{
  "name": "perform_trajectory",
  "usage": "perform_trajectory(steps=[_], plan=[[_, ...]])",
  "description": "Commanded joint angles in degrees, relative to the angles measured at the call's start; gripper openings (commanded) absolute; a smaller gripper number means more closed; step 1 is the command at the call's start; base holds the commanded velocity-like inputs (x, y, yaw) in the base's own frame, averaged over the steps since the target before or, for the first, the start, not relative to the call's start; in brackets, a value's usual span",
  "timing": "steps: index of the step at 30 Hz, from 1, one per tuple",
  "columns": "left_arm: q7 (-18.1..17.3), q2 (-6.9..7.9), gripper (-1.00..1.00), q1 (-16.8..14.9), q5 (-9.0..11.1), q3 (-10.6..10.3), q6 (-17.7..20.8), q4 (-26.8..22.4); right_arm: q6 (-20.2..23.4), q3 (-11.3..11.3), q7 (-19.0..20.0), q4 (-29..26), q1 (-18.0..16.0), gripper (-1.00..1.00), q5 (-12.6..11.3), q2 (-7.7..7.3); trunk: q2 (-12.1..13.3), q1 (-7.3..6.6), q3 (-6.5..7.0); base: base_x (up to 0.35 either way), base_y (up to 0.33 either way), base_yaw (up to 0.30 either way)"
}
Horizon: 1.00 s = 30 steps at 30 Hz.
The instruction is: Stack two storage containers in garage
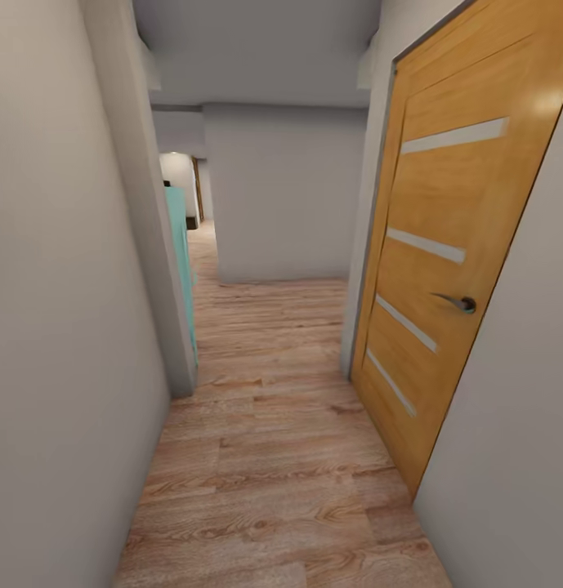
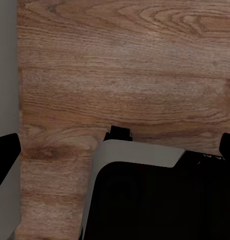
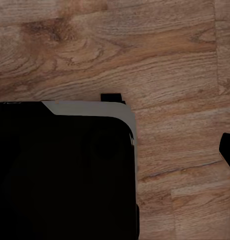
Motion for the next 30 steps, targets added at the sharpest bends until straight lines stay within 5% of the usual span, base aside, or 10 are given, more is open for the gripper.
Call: perform_trajectory(steps=[1, 13, 30], plan=[[0.13, 0.00, 1.00, -0.05, 0.45, -0.51, -0.18, 0.04, -0.35, 0.26, -0.04, 0.15, -0.07, 1.00, -0.34, 0.00, -0.04, 0.03, -0.07, 0.242, 0.000, 0.273], [0.21, 0.01, 1.00, -0.05, 0.53, -0.50, -0.19, 0.04, -0.35, 0.16, 0.13, 0.14, -0.07, 1.00, -0.95, -0.10, -0.04, 0.03, -0.07, 0.266, 0.000, 0.258], [0.31, 0.01, 1.00, -0.05, 0.54, -0.49, -0.16, 0.04, -0.35, 0.07, 0.51, 0.16, -0.07, 1.00, -1.03, -0.18, -0.04, 0.03, -0.07, 0.316, 0.000, 0.016]])
